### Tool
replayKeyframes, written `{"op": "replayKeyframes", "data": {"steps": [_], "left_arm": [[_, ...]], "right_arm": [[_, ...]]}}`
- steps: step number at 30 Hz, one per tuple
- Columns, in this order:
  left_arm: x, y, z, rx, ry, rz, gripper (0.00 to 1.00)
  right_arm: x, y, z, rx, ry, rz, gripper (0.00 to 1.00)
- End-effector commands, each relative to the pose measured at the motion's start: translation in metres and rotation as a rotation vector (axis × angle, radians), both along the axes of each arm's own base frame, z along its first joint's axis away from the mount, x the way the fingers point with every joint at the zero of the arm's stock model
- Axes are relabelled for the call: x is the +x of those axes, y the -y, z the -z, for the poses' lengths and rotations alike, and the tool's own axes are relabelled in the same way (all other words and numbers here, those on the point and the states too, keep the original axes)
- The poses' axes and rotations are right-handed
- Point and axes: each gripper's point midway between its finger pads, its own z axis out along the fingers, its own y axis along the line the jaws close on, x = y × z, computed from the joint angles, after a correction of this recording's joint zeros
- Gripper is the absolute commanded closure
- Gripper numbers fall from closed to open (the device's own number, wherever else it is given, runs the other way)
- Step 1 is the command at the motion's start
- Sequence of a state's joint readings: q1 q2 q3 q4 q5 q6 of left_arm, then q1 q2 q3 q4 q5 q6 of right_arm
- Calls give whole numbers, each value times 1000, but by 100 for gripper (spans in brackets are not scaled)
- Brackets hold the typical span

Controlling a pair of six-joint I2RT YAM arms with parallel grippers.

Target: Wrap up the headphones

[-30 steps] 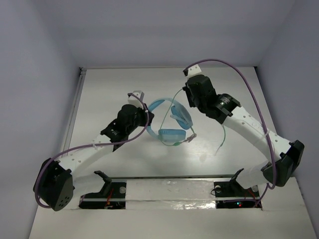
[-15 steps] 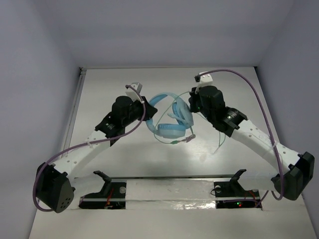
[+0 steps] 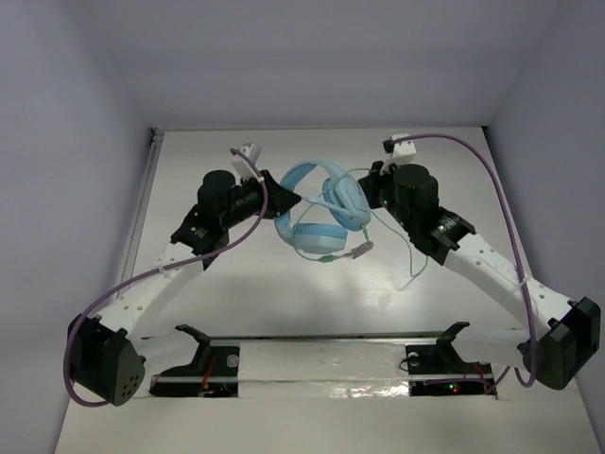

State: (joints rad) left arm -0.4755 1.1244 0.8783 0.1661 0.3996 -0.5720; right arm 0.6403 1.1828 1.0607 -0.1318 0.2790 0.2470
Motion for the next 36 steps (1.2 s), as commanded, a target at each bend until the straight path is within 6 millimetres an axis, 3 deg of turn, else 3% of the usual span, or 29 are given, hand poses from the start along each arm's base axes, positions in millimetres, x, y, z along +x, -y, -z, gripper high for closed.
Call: {"op": "replayKeyframes", "data": {"steps": [1,5,6,8,10,14,24,30,36], "left_arm": [[-15,12,-90,-185,179,116,100],[-25,12,-112,-246,192,163,100],[-24,9,-116,-254,194,157,100],[-28,11,-129,-269,208,180,100],[-30,12,-136,-282,210,194,100],[-26,7,-148,-289,222,180,100],[-24,3,-170,-303,237,189,100],[-7,-17,-187,-282,275,113,100],[20,-31,-199,-249,287,32,100]], "right_arm": [[6,-13,-38,91,138,-77,93],[9,-13,-45,149,189,-118,72],[3,-23,-36,162,173,-178,66],[6,-25,-37,195,191,-192,62],[6,-37,-19,194,156,-265,58],[8,-48,-2,214,140,-307,55],[12,-55,40,220,97,-329,47],[-1,-54,59,265,61,-345,47],[-5,-40,92,272,-24,-260,46]]}}
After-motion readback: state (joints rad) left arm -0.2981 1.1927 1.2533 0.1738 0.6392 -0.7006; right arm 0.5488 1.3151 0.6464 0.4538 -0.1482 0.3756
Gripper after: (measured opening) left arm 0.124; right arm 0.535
